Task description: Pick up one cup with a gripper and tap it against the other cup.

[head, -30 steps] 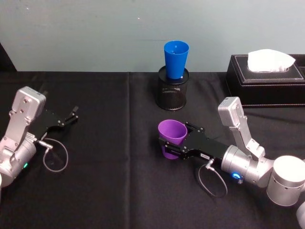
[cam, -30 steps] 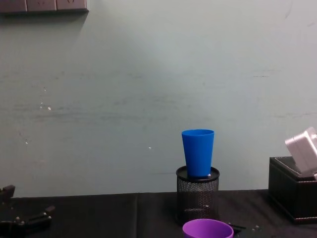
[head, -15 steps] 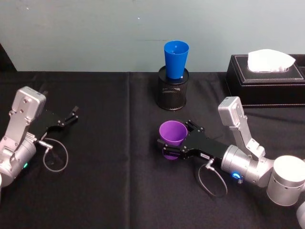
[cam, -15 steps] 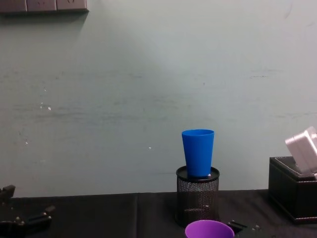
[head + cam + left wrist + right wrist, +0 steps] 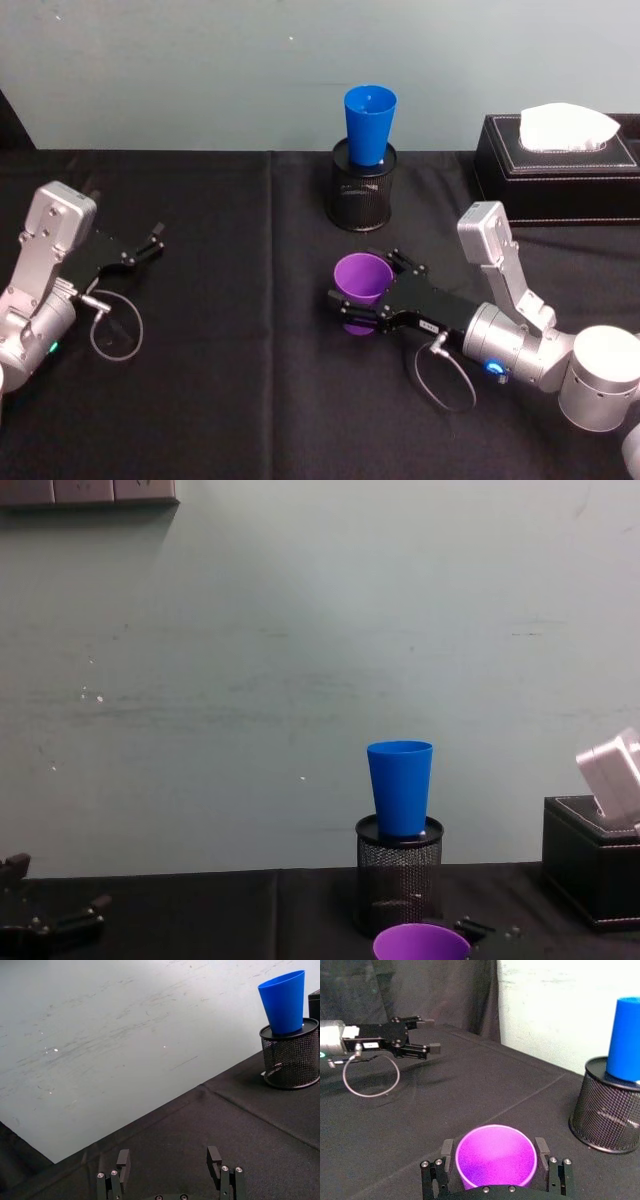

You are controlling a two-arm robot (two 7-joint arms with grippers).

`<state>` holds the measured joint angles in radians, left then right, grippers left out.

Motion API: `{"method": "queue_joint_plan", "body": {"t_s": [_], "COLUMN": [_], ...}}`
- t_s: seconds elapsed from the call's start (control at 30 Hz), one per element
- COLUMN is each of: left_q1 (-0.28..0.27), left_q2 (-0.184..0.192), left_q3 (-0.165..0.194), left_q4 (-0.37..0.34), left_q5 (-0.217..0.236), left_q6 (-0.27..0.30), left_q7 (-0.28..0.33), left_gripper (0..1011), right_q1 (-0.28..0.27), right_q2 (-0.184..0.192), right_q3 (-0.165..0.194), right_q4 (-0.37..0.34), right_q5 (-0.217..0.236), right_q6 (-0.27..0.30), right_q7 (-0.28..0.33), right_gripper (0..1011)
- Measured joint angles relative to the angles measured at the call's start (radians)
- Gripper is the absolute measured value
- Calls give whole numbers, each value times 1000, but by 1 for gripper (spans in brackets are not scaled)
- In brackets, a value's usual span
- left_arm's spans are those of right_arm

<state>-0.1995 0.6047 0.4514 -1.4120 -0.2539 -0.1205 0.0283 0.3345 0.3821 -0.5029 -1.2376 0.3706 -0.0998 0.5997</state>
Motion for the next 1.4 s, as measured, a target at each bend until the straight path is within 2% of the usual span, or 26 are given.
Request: {"method": "queue_joint_plan", "body": {"t_s": [0.2,0.3,0.53,0.73,0.83,1.07,1.2,1.4], "left_q1": [0,0,0,0,0,0,0,0], "left_q2": [0,0,0,0,0,0,0,0], "left_q3": [0,0,0,0,0,0,0,0], "left_q4": [0,0,0,0,0,0,0,0], "left_q5": [0,0,0,0,0,0,0,0], "left_q6": [0,0,0,0,0,0,0,0], "left_q7": [0,0,0,0,0,0,0,0], "left_gripper": [1005,1005,1005,1005,1005,1005,1005,1005], "right_q1": [-13,-25,-73,-123,-147,-157,-157,-159], "right_q2": [3,3,-10,-38,-58,-93,-104,-113], "right_q3": [6,19,83,148,178,200,207,219], "right_q4": [-31,-54,-128,-172,-177,-152,-143,-135], "right_q5": [-12,-19,-49,-91,-127,-192,-214,-227], "right_q6": [-26,-38,-45,-40,-18,32,43,42], "right_q7": [-12,-38,-164,-312,-401,-504,-525,-522], "right_gripper": [1003,1003,1003,1003,1002,1003,1003,1003]}}
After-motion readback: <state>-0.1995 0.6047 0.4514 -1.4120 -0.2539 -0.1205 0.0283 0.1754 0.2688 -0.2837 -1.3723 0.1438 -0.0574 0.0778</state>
